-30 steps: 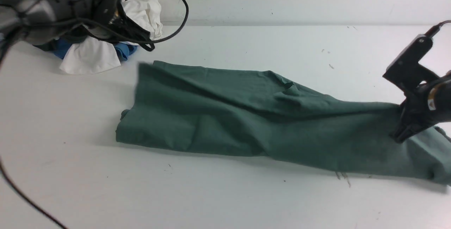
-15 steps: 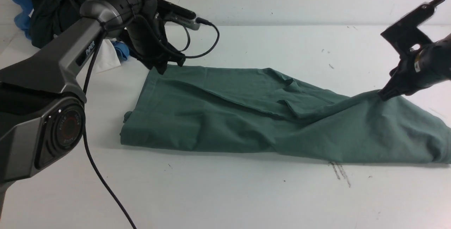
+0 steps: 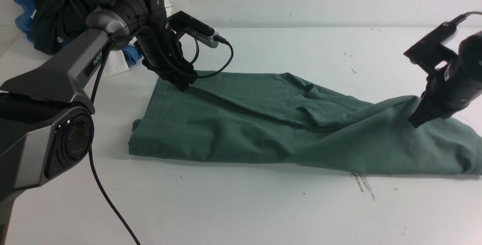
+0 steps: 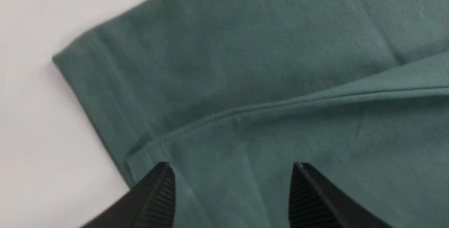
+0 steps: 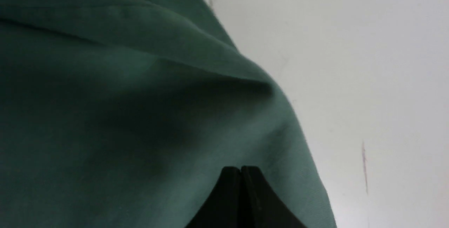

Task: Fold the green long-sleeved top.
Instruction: Use both arms to drag the lower edge of the fabric forward and fold it over the upper edge

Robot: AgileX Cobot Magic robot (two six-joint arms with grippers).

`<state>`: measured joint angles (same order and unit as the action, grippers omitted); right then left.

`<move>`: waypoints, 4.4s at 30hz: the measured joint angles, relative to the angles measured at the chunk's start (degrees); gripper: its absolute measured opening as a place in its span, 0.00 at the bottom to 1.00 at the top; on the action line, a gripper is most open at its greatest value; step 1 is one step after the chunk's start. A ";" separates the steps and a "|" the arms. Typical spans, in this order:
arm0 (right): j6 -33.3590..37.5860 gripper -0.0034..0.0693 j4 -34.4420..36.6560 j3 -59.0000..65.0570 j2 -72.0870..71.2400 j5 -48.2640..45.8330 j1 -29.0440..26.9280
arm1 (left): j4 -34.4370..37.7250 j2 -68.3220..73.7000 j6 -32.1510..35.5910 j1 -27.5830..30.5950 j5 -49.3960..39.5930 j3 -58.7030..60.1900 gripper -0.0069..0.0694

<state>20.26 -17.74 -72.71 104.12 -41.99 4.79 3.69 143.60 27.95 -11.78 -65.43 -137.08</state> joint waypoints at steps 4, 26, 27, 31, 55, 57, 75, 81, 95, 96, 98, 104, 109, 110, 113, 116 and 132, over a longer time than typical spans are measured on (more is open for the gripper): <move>7.61 0.03 6.33 0.00 0.00 -0.19 0.00 | 0.05 1.73 3.60 0.00 3.31 0.00 0.62; 10.92 0.03 7.78 -0.05 0.00 -0.96 0.00 | 1.71 -2.37 -3.75 0.84 2.85 -0.05 0.08; 10.92 0.03 7.83 -0.05 0.00 -0.96 0.00 | 1.76 -2.17 -5.21 1.16 2.89 -0.05 0.09; 10.98 0.03 7.89 -0.05 0.00 -0.97 0.00 | 1.76 -0.17 -11.20 2.65 2.83 -0.05 0.18; 8.15 0.03 3.84 -0.05 0.00 -1.02 0.00 | 1.30 -0.81 -19.99 3.94 2.90 0.05 0.08; 6.83 0.03 1.99 -0.05 0.00 -0.72 0.00 | 1.24 -2.94 -19.93 3.94 3.17 0.05 0.08; 18.63 0.32 17.33 -0.05 1.67 13.15 2.81 | -0.61 -4.40 -21.35 3.84 12.50 0.05 0.08; 25.54 0.55 22.71 -0.10 6.94 19.97 8.31 | -0.65 -4.23 -21.30 3.84 11.56 0.05 0.08; 25.13 0.08 24.22 -0.31 13.48 33.17 11.44 | -1.28 -4.80 -20.96 3.84 5.66 0.05 0.08; 24.76 0.07 24.36 -0.38 13.48 33.31 11.36 | -1.28 -4.88 -20.96 3.84 5.42 0.05 0.08; 22.53 0.07 25.29 -1.43 13.48 33.43 10.92 | -1.28 -6.02 -20.96 3.84 5.20 0.05 0.08; 12.64 0.07 30.62 -9.54 14.24 34.05 8.06 | -1.28 -9.85 -21.69 3.84 13.59 0.00 0.08; 6.05 0.08 36.11 -17.80 21.96 35.81 7.36 | -1.43 -5.89 -26.39 3.84 21.51 0.00 0.08; 5.28 0.09 36.91 -18.80 23.79 35.81 7.36 | -1.67 -4.94 -27.52 3.84 22.85 0.00 0.09; 3.05 0.17 39.17 -22.86 28.44 35.12 7.22 | -2.34 -0.81 -30.27 4.03 26.27 0.05 0.14; -0.75 0.38 43.11 -28.51 31.75 31.99 6.07 | -2.47 2.87 -34.58 5.01 27.44 0.41 0.34; -2.12 0.21 35.82 -40.67 22.21 -13.31 -1.03 | 2.42 -6.57 -21.15 4.14 -0.77 -0.70 0.48</move>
<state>18.14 18.07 -113.38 126.33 -55.30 3.77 6.11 137.03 6.80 -7.65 -66.19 -137.79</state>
